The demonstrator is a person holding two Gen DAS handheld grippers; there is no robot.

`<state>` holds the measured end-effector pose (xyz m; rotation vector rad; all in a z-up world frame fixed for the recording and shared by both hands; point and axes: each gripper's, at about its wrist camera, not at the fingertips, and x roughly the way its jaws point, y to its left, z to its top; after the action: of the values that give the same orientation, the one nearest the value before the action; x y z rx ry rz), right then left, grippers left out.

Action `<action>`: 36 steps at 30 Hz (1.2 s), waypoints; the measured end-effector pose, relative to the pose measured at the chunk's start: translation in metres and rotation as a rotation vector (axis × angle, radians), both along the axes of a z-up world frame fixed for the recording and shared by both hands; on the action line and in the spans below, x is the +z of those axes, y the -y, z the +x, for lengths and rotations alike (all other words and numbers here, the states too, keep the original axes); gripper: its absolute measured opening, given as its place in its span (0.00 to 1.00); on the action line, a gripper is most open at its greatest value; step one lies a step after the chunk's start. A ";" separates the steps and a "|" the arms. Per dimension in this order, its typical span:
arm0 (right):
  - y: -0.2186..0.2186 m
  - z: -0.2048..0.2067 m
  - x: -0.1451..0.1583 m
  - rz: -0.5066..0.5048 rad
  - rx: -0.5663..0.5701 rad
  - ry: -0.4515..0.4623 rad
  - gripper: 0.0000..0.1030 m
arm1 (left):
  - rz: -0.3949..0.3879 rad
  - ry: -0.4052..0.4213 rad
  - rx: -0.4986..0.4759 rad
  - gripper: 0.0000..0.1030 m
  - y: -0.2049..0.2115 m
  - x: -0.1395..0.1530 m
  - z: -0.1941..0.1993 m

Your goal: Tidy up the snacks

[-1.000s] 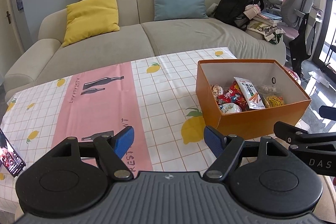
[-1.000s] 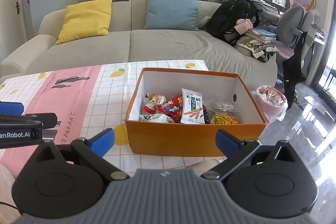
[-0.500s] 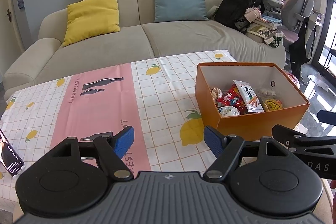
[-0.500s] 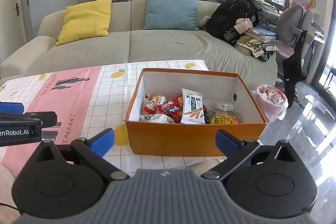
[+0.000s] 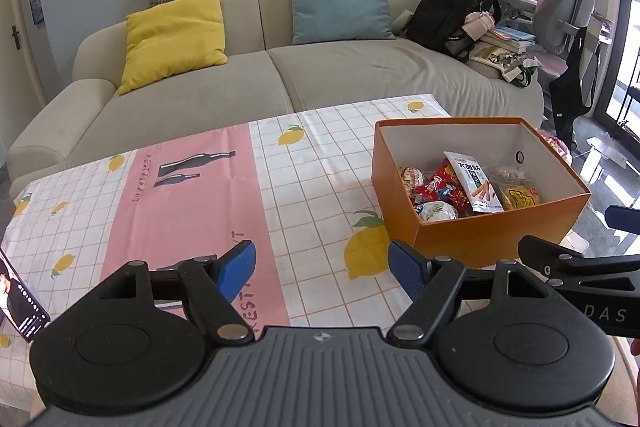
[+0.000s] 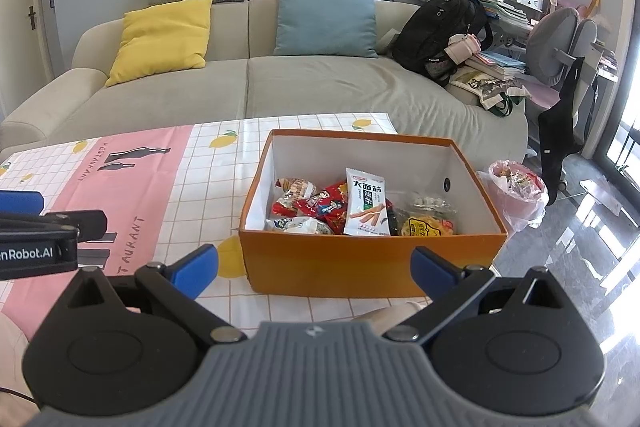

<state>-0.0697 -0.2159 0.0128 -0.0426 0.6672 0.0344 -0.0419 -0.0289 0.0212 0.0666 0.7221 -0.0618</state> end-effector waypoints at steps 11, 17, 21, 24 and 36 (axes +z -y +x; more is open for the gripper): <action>0.002 0.001 0.000 -0.001 -0.003 -0.007 0.97 | 0.009 -0.007 0.005 0.86 -0.001 -0.002 0.001; 0.003 0.003 -0.001 0.004 -0.006 -0.017 0.97 | 0.010 -0.006 0.001 0.86 0.000 -0.003 0.000; 0.002 0.003 -0.002 0.004 -0.006 -0.017 0.97 | 0.009 -0.001 0.001 0.86 0.000 -0.003 -0.001; 0.002 0.003 -0.002 0.005 -0.004 -0.017 0.97 | 0.010 -0.003 0.000 0.86 0.000 -0.003 -0.001; 0.002 0.004 -0.003 0.004 0.002 -0.020 0.97 | 0.011 -0.006 0.000 0.86 0.000 -0.003 -0.001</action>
<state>-0.0657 -0.2176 0.0097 -0.0388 0.6872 0.0384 -0.0424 -0.0292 0.0182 0.0765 0.7284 -0.0582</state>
